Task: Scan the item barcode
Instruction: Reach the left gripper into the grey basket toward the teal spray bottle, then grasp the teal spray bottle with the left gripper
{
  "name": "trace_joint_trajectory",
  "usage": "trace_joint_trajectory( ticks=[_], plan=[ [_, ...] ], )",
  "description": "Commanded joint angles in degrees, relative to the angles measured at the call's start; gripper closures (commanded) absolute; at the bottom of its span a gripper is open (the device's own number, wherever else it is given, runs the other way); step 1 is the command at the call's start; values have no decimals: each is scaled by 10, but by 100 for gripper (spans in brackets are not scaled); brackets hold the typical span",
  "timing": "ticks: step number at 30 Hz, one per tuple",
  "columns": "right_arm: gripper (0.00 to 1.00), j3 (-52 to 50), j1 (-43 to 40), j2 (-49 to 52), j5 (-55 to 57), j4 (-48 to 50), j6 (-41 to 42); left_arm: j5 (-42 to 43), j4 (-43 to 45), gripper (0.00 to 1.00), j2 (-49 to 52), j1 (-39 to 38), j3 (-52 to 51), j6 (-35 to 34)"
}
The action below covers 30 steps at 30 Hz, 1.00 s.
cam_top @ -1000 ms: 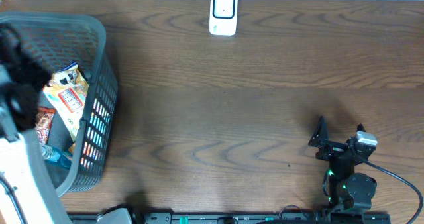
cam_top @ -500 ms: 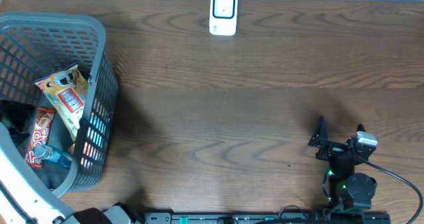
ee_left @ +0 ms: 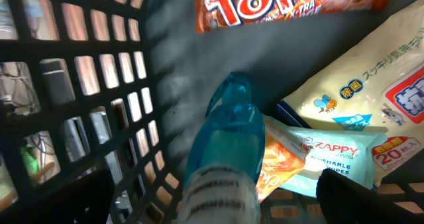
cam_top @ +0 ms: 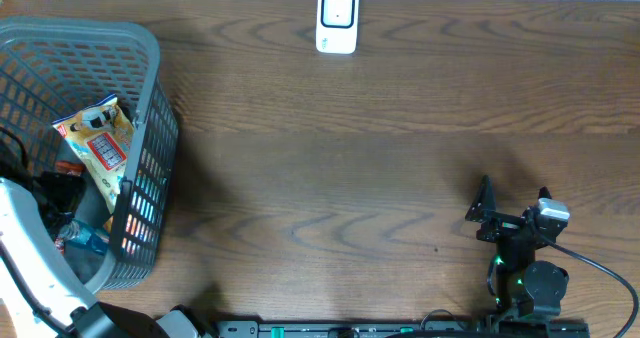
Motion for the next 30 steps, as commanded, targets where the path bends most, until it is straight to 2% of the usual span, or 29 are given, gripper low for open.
trace_joint_trajectory(
  ticks=[1,9,30],
  plan=[
    [1,0,1,-3,-3,-3,-6,12,12,2,1,3,-20,9],
    [1,0,1,-3,-3,-3,-6,14,45,2,1,3,-65,9],
    [1,0,1,-3,-3,-3,-6,20,65,1,2,3,-66,13]
  ],
)
